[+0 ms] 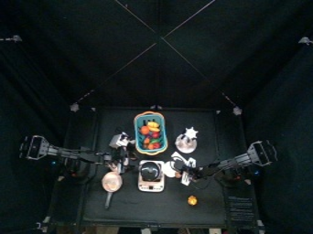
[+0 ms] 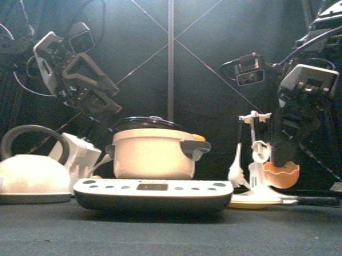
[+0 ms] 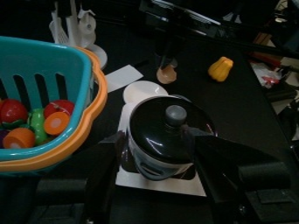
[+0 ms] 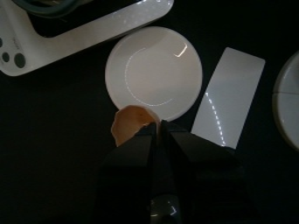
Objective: Place egg shell onto plate
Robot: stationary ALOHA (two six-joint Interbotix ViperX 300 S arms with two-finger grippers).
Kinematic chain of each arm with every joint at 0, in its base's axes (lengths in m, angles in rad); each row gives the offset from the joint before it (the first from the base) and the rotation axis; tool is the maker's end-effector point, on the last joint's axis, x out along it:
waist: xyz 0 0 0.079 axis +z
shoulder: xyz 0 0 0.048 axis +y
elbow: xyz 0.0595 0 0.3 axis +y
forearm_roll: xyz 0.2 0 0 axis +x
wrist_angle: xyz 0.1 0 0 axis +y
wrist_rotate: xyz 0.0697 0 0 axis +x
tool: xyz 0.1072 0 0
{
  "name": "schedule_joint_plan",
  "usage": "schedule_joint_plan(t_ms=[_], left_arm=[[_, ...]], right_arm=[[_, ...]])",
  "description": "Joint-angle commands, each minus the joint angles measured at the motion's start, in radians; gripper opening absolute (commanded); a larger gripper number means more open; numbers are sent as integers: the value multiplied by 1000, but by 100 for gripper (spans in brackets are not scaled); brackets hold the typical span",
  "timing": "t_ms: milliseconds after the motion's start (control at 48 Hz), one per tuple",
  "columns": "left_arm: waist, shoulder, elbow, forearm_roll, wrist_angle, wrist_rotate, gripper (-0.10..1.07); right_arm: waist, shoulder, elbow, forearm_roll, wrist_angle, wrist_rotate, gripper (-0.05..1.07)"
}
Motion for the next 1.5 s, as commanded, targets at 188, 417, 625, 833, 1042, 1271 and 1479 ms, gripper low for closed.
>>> schedule_joint_plan(t_ms=[188,417,625,833,1042,1271,1479], left_arm=[[8,-3,-11,-2,-8,-2,90],[8,-3,-11,-2,-8,-2,90],[8,-3,-11,0,-8,0,90],[9,-3,-11,0,-8,2,90],[9,-3,-11,0,-8,0,90],[9,-3,-11,-2,-8,2,90],[9,-3,-8,-2,-6,0,90]], right_arm=[[-52,-9,-44,-51,-12,-2,56],[-115,60,-81,-107,-69,8,57],[-127,110,-91,-86,-103,9,59],[-129,120,-92,-81,-109,11,65],[-130,104,-98,-83,-109,9,70],[-130,55,-97,-89,-109,-2,71],[-126,29,-92,-126,-109,-2,71]])
